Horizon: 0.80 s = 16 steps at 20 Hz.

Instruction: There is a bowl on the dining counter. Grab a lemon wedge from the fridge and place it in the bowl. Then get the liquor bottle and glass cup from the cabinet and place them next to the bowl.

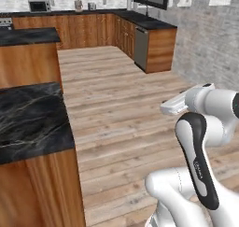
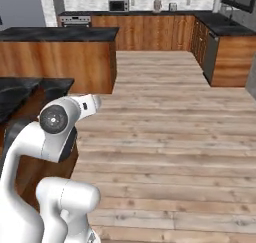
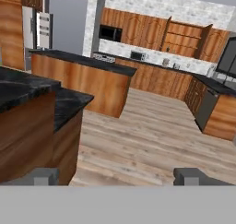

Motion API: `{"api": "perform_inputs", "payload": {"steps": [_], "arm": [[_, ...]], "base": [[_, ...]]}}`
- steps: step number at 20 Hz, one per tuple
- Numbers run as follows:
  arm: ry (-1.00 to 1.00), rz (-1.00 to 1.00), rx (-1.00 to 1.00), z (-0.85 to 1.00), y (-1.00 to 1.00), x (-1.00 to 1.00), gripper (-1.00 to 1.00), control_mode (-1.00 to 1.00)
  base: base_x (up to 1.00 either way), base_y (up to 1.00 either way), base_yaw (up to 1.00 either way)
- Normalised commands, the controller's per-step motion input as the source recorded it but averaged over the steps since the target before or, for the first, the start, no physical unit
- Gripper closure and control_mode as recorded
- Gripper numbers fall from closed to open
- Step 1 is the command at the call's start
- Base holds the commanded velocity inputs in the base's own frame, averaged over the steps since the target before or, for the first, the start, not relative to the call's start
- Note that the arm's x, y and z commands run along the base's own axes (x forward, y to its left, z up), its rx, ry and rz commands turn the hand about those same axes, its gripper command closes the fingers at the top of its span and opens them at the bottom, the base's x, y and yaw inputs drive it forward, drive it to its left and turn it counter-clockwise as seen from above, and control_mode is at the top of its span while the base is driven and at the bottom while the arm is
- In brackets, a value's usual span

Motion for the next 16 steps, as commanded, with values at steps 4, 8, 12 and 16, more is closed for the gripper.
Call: {"api": "perform_inputs", "payload": {"steps": [4, 8, 12, 16], "arm": [[0.0, 0.0, 0.0, 0.0, 0.0, 0.0, -1.0, 1.0], [0.0, 0.0, 0.0, 0.0, 0.0, 0.0, -1.0, 1.0], [0.0, 0.0, 0.0, 0.0, 0.0, 0.0, -1.0, 1.0], [0.0, 0.0, 0.0, 0.0, 0.0, 0.0, -1.0, 1.0]], "base": [[1.0, -0.65, 0.21], [1.0, -0.56, 0.04], [1.0, -0.47, 0.0], [1.0, -0.37, 0.0]]}}
